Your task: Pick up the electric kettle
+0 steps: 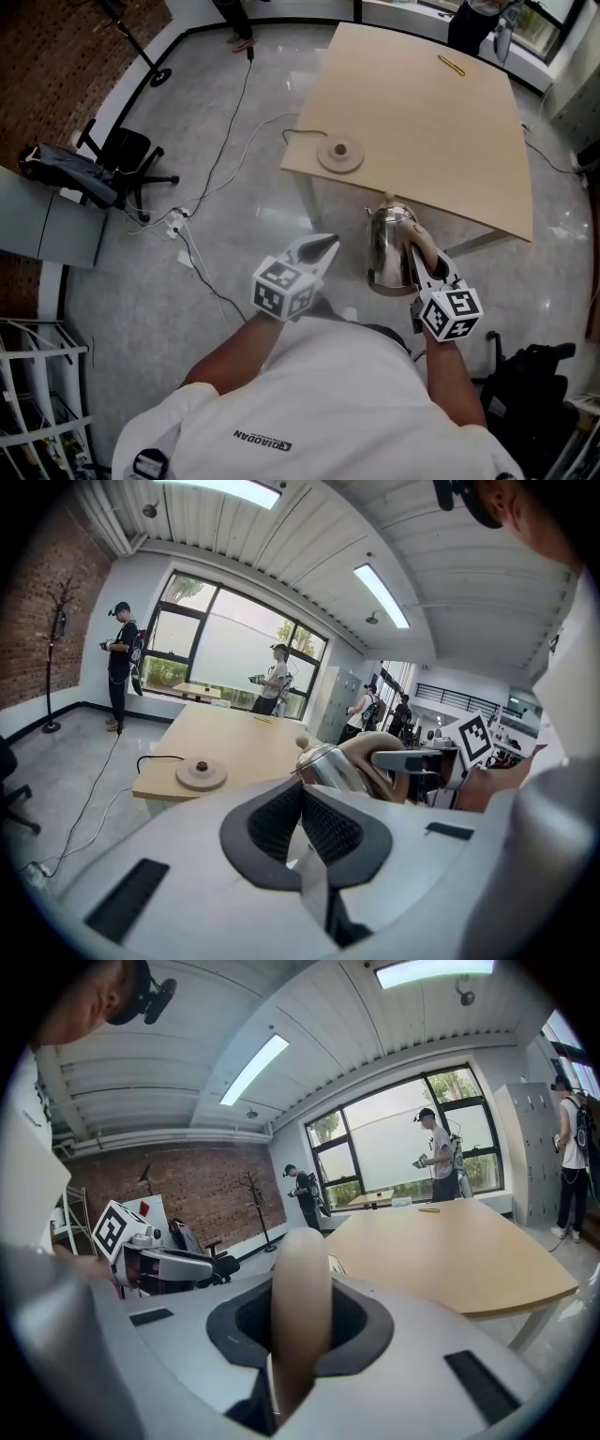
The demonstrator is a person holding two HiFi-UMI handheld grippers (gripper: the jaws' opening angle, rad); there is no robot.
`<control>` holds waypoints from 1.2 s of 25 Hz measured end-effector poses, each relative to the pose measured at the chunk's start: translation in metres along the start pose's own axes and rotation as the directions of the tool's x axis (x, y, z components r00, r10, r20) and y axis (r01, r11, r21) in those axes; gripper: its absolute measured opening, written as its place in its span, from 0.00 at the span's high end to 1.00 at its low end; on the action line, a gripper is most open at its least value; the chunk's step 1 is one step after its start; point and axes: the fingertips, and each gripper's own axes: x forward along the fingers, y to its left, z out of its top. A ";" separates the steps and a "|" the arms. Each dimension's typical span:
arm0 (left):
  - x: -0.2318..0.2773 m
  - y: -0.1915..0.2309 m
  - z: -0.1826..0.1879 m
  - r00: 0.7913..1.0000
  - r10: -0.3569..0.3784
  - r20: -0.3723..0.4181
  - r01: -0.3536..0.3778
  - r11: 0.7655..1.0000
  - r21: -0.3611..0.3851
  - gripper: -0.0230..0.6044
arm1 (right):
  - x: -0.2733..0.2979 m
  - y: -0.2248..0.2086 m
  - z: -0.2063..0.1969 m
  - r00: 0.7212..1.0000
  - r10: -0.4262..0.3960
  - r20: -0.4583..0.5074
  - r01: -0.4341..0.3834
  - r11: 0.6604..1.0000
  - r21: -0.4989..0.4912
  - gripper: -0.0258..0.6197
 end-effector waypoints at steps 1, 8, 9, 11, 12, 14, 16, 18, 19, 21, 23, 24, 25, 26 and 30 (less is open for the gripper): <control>0.001 -0.008 -0.004 1.000 0.000 -0.009 0.000 1.000 0.001 0.97 | -0.004 -0.003 -0.003 1.000 0.001 -0.001 -0.001 1.000 0.004 0.85; 0.007 -0.030 -0.016 0.998 0.000 -0.055 0.002 0.999 0.036 0.97 | -0.018 -0.004 -0.012 1.000 0.020 0.014 -0.020 1.000 0.003 0.85; 0.008 -0.033 -0.016 0.998 -0.005 -0.059 0.007 0.999 0.039 0.97 | -0.017 -0.002 -0.012 1.000 0.024 0.017 -0.024 1.000 0.002 0.85; 0.009 -0.037 -0.017 0.997 -0.010 -0.073 0.013 0.999 0.043 0.97 | -0.018 0.001 -0.014 0.999 0.031 0.022 -0.031 1.000 0.006 0.85; 0.010 -0.038 -0.017 0.997 -0.010 -0.075 0.013 0.999 0.047 0.97 | -0.018 0.002 -0.014 0.999 0.035 0.025 -0.035 0.999 0.009 0.85; 0.009 -0.038 -0.014 0.998 -0.008 -0.070 0.012 0.998 0.054 0.97 | -0.019 0.006 -0.014 0.999 0.044 0.032 -0.044 0.999 0.010 0.85; 0.006 -0.037 -0.013 0.998 -0.003 -0.067 0.007 0.998 0.060 0.97 | -0.019 0.011 -0.012 0.998 0.050 0.037 -0.050 0.999 0.009 0.85; 0.003 -0.036 -0.014 0.998 0.003 -0.067 0.002 0.998 0.063 0.97 | -0.020 0.013 -0.013 0.998 0.049 0.041 -0.050 0.999 0.012 0.85; 0.002 -0.036 -0.016 0.998 0.004 -0.070 0.000 0.998 0.064 0.97 | -0.021 0.014 -0.013 0.998 0.048 0.042 -0.048 0.999 0.014 0.85; 0.002 -0.037 -0.018 0.997 0.005 -0.077 0.001 0.998 0.066 0.97 | -0.022 0.014 -0.013 0.998 0.048 0.048 -0.048 0.999 0.012 0.85; 0.003 -0.036 -0.018 0.997 0.003 -0.077 0.002 0.997 0.072 0.97 | -0.021 0.015 -0.012 0.997 0.052 0.055 -0.052 0.999 0.008 0.85; 0.003 -0.036 -0.018 0.997 0.003 -0.076 0.003 0.997 0.073 0.97 | -0.021 0.016 -0.013 0.997 0.055 0.055 -0.055 0.998 0.008 0.85; 0.003 -0.037 -0.018 0.997 0.002 -0.075 0.003 0.997 0.072 0.97 | -0.020 0.017 -0.014 0.997 0.057 0.053 -0.057 0.998 0.007 0.85; 0.003 -0.038 -0.018 0.997 0.001 -0.073 0.004 0.998 0.069 0.97 | -0.021 0.017 -0.015 0.997 0.059 0.049 -0.059 0.998 0.005 0.85; 0.001 -0.037 -0.018 0.997 0.008 -0.071 -0.003 0.998 0.070 0.97 | -0.022 0.018 -0.015 0.997 0.063 0.046 -0.063 0.998 -0.005 0.85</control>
